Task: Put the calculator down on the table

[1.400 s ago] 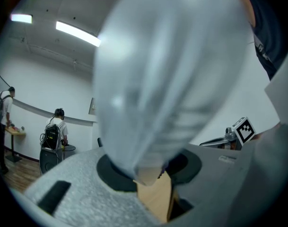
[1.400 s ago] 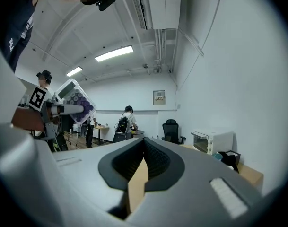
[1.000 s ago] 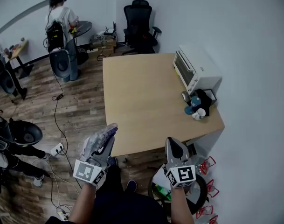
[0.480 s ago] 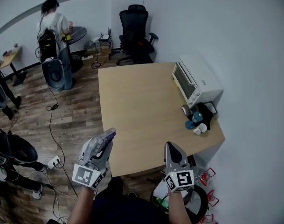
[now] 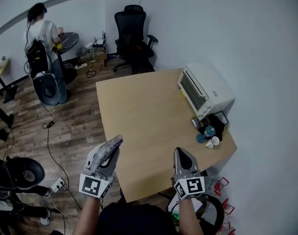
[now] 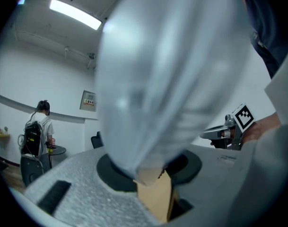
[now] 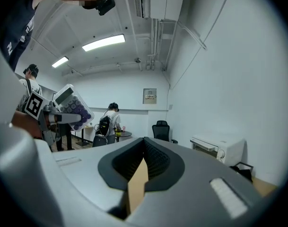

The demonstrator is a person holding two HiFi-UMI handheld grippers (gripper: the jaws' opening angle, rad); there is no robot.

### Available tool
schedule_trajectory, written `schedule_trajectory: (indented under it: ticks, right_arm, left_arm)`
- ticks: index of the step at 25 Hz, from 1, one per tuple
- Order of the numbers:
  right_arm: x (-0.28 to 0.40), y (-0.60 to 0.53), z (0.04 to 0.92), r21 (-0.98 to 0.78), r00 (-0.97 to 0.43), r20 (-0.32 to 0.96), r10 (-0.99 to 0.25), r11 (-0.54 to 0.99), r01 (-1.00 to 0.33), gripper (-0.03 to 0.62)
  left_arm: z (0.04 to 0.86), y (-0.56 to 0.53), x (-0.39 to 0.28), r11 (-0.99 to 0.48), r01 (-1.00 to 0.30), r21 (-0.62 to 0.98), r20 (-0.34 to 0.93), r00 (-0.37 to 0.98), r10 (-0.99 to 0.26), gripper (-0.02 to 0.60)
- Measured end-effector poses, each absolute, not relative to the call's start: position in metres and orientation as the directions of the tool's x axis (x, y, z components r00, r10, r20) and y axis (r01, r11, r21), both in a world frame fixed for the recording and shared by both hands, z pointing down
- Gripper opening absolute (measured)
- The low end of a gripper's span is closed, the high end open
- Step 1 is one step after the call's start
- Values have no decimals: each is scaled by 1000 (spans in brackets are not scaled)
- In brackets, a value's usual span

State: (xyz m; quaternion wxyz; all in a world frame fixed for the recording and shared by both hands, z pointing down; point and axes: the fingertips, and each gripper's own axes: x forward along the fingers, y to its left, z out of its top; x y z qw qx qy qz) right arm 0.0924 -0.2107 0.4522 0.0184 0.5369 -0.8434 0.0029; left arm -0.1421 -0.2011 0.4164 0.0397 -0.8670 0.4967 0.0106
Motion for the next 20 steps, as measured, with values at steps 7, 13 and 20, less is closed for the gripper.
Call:
schedule_trajectory:
  ticks: [7, 13, 20]
  right_arm:
    - [93, -252, 457, -4, -361, 42, -931, 362, -932, 2]
    - [96, -281, 463, -4, -388, 54, -920, 389, -921, 2]
    - [101, -308, 468, 6, -425, 63, -903, 426, -905, 2]
  left_arm:
    - [430, -255, -147, -524, -852, -16, -39, 524, -851, 133]
    - [440, -286, -138, -510, -860, -8, -13, 510, -860, 133]
    - [455, -312, -118, -523, -852, 0, -5, 523, -852, 133]
